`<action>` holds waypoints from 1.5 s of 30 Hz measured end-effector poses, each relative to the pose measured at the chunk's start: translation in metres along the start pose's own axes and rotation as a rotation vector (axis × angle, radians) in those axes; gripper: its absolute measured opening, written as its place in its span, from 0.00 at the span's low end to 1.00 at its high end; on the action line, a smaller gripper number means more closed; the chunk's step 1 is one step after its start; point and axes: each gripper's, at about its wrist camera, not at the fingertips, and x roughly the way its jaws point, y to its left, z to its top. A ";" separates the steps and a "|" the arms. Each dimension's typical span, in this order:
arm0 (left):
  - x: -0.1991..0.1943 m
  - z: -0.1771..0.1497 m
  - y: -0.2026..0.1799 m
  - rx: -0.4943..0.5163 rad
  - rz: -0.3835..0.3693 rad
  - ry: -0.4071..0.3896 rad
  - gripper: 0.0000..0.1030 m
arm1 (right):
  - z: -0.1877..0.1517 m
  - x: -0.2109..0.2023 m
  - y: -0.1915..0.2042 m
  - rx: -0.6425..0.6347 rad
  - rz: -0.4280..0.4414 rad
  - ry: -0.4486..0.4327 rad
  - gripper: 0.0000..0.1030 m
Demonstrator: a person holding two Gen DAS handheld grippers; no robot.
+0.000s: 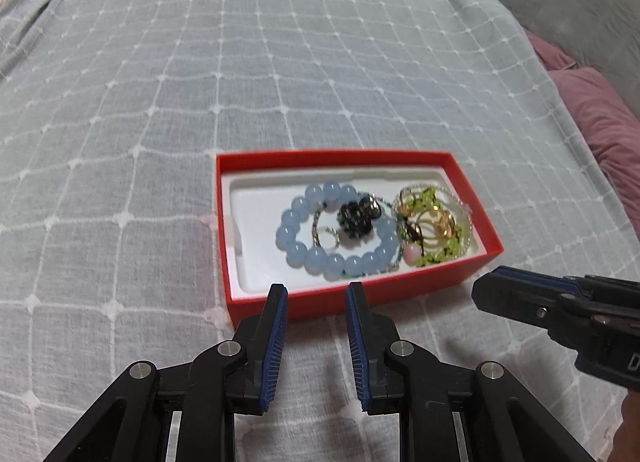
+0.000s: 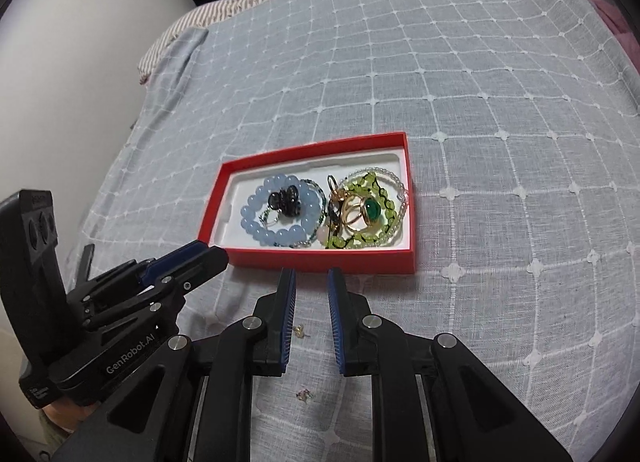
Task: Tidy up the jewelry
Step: 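Move the left tool to the gold earring and grasp it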
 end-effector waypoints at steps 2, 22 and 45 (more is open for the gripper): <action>0.001 -0.001 -0.001 0.003 0.000 0.004 0.23 | -0.004 -0.004 0.001 -0.009 -0.014 -0.004 0.17; 0.008 -0.031 -0.022 0.041 -0.052 0.075 0.31 | -0.036 -0.010 -0.015 0.050 -0.050 0.088 0.17; 0.037 -0.050 -0.056 0.256 0.000 0.143 0.37 | -0.033 -0.007 -0.024 0.076 -0.069 0.109 0.17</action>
